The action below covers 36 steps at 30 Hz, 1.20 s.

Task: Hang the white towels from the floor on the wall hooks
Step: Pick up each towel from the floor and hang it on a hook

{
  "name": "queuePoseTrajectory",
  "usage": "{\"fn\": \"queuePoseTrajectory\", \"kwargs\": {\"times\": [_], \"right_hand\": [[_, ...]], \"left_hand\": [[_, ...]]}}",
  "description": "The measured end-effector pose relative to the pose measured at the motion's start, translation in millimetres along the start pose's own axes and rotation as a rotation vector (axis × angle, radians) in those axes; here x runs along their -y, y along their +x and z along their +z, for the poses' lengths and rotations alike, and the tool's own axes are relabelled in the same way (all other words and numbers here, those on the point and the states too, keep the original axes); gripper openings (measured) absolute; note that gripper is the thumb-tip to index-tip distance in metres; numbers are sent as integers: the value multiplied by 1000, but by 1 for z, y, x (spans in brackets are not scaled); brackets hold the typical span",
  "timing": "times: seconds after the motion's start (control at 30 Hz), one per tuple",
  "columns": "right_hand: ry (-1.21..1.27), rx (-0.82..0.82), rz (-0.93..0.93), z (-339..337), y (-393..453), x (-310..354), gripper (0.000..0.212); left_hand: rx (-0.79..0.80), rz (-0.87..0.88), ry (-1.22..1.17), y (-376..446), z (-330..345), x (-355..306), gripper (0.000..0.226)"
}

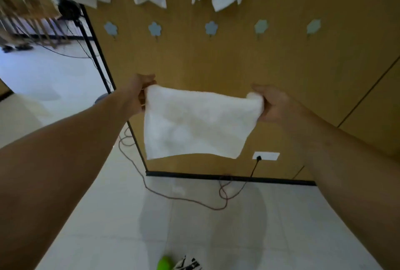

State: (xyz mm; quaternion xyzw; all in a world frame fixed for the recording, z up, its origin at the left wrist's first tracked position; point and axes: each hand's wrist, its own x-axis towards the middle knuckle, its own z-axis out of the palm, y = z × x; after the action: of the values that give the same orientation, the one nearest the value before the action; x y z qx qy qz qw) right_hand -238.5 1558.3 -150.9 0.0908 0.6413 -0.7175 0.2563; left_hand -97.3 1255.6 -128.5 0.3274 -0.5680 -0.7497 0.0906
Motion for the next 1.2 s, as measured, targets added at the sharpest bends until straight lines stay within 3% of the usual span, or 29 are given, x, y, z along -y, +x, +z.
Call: {"fn": "queuePoseTrajectory", "kwargs": {"times": [0.1,0.2,0.27,0.57,0.7,0.87,0.97,1.03,1.2], "right_hand": [[-130,62,-64,-27,-43,10,26],[-80,38,-102,-43,-77,26,36],[-20,12,-119,-47,-90,42,27],[-80,-111,-290,-50,-130,66,9],[-174,-218,-240,-54,-134,67,11],[-302,-325,-302,-55,-133,69,31],[-340,-355,-348,-53,-139,66,12],[-324,-326,-343,-47,-145,64,8],[-229,-167,-371,-34,-163,74,31]], "left_hand": [[4,40,-91,-34,13,-11,2],[32,5,-74,-63,18,-17,26],[47,10,-29,-79,21,-22,34],[60,137,12,-115,34,-51,32],[122,103,142,-119,24,-59,39],[80,151,141,-116,13,-61,24],[54,208,138,-107,6,-61,23],[59,234,157,-101,1,-62,25],[61,300,264,-92,-18,-71,32]]}}
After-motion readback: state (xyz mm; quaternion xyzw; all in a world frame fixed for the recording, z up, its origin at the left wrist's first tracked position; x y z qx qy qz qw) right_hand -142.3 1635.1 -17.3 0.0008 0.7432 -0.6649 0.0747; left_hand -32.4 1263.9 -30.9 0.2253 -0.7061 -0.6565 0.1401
